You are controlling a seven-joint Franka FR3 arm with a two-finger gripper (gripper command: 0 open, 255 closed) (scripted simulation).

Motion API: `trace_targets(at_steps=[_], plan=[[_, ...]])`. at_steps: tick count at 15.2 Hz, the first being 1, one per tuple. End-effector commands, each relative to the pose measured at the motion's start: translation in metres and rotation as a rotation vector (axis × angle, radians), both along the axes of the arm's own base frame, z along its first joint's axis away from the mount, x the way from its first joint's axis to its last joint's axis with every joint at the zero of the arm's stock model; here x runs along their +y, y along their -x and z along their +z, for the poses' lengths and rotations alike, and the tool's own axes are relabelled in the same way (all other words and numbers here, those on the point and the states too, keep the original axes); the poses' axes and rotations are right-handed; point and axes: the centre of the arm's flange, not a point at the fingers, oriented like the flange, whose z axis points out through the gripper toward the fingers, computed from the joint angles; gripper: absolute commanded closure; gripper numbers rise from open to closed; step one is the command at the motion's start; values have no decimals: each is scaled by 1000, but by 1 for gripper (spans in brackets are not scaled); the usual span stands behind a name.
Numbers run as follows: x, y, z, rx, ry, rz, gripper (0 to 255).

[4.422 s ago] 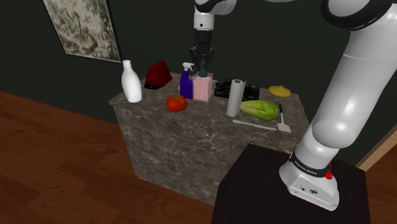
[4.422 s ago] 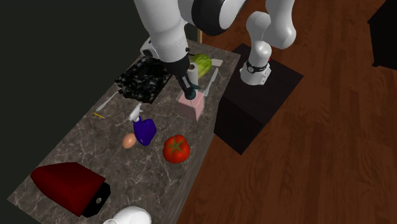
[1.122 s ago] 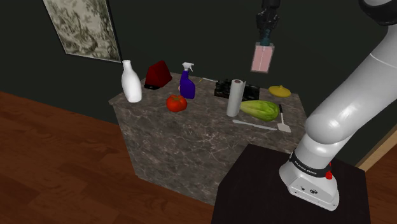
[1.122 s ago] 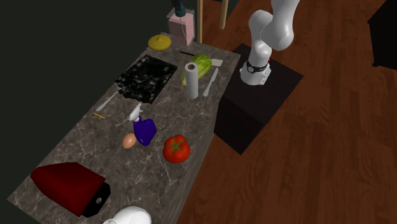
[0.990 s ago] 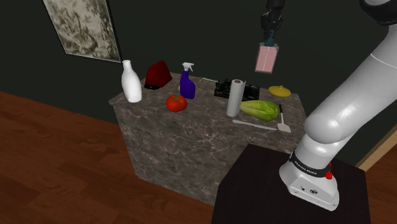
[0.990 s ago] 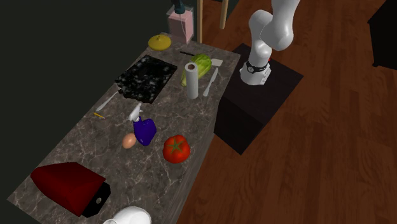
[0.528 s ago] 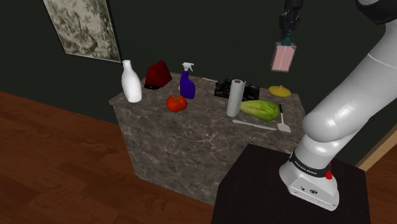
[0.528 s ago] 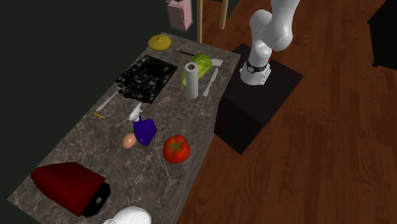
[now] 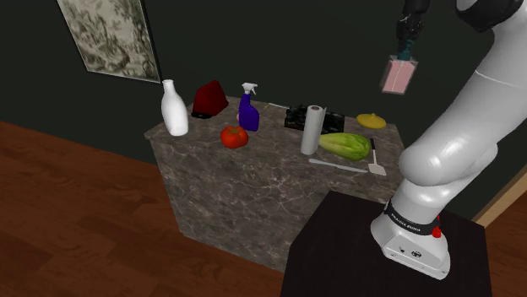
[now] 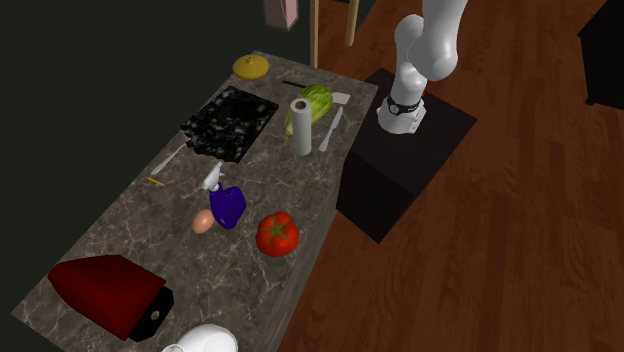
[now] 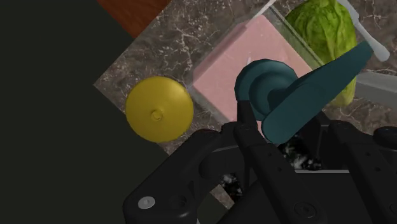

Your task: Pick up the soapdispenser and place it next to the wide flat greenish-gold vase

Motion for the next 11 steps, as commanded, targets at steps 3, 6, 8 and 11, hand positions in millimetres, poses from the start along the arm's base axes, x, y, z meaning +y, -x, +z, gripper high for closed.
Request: trace_targets(at_steps=[3, 6, 8, 11], plan=[[-40, 33, 1, 0, 0, 3, 255], [-70, 58, 1, 0, 0, 3, 255], [-91, 75, 1, 0, 0, 3, 255], [-98, 80, -9, 0, 0, 3, 255]])
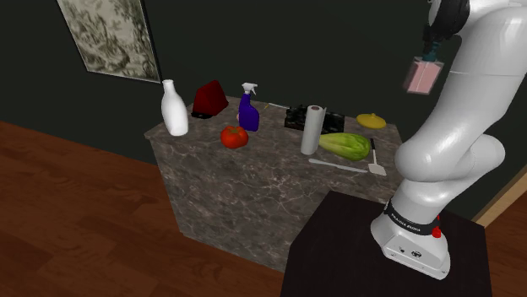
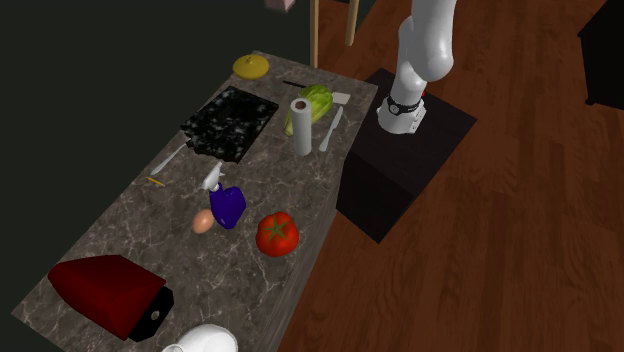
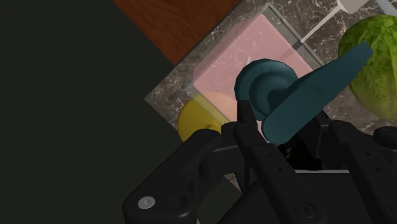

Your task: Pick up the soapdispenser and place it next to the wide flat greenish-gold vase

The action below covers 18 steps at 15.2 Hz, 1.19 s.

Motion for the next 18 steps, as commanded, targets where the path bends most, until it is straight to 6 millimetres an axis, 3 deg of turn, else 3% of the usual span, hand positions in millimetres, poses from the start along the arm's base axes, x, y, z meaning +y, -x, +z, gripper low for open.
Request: trace_targets(at_steps=[1, 18], plan=[[-3, 2, -9, 0, 1, 1, 255], [-3, 2, -98, 0, 1, 1, 255]])
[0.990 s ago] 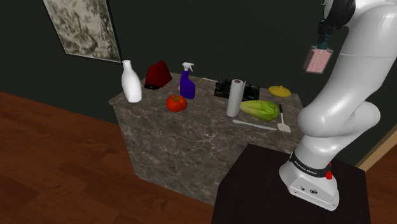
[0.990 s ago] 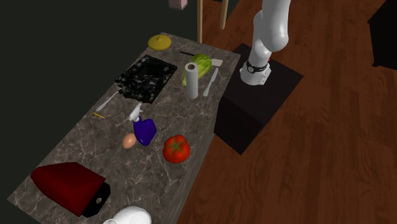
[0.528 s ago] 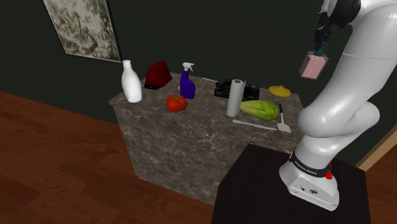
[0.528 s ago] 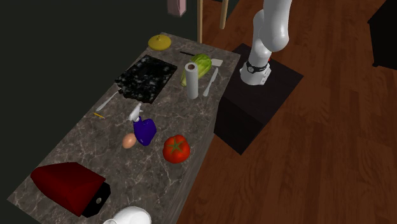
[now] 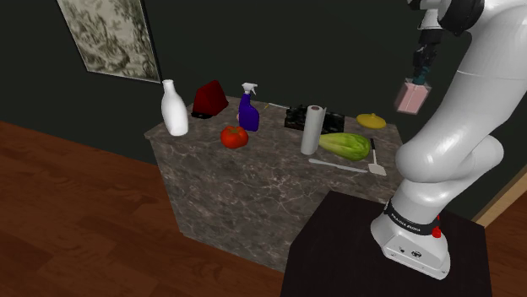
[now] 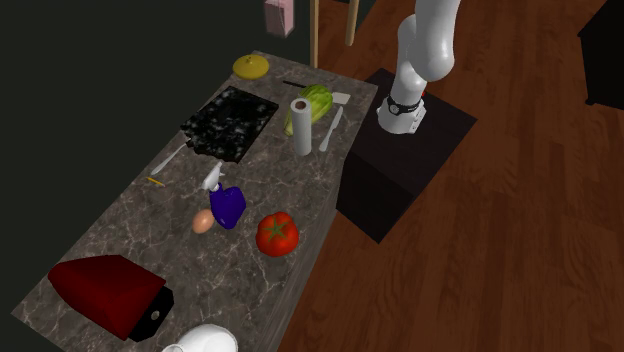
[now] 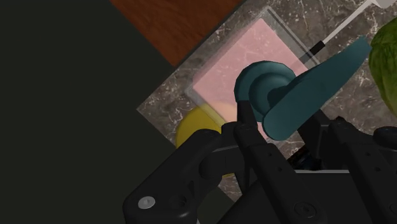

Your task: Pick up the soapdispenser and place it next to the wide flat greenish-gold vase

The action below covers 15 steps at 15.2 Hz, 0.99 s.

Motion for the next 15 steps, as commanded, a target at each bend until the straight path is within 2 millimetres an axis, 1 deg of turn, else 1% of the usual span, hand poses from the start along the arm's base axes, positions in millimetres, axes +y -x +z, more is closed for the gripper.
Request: trace_targets(at_steps=[1, 15], plan=[[1, 0, -11, 0, 1, 0, 255], [1, 0, -84, 0, 1, 0, 255]])
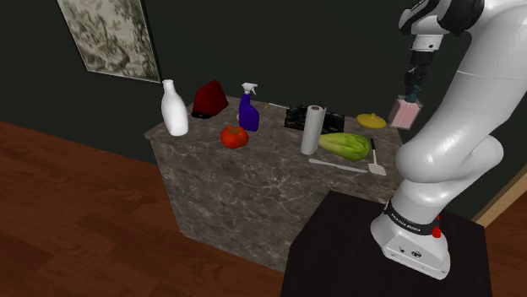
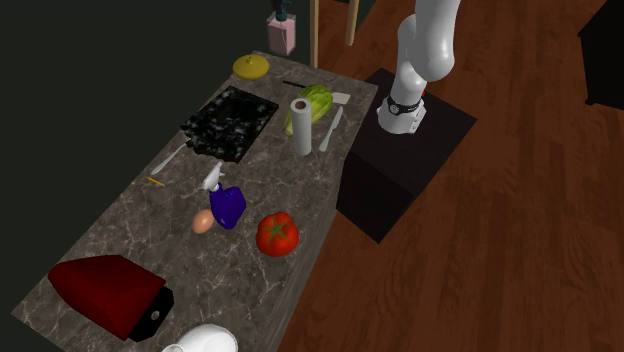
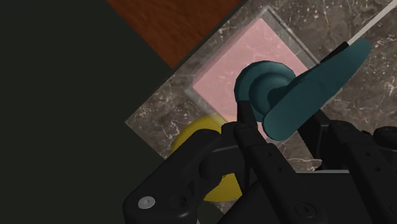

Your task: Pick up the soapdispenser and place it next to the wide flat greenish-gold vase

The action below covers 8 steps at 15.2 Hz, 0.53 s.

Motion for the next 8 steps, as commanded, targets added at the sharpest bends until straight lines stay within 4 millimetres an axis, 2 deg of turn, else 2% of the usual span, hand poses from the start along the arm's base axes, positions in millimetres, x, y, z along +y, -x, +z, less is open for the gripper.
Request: trace_targets(at_steps=[1, 8], plan=[[-1, 0, -11, 0, 1, 0, 255], [-1, 0, -48, 0, 1, 0, 255]])
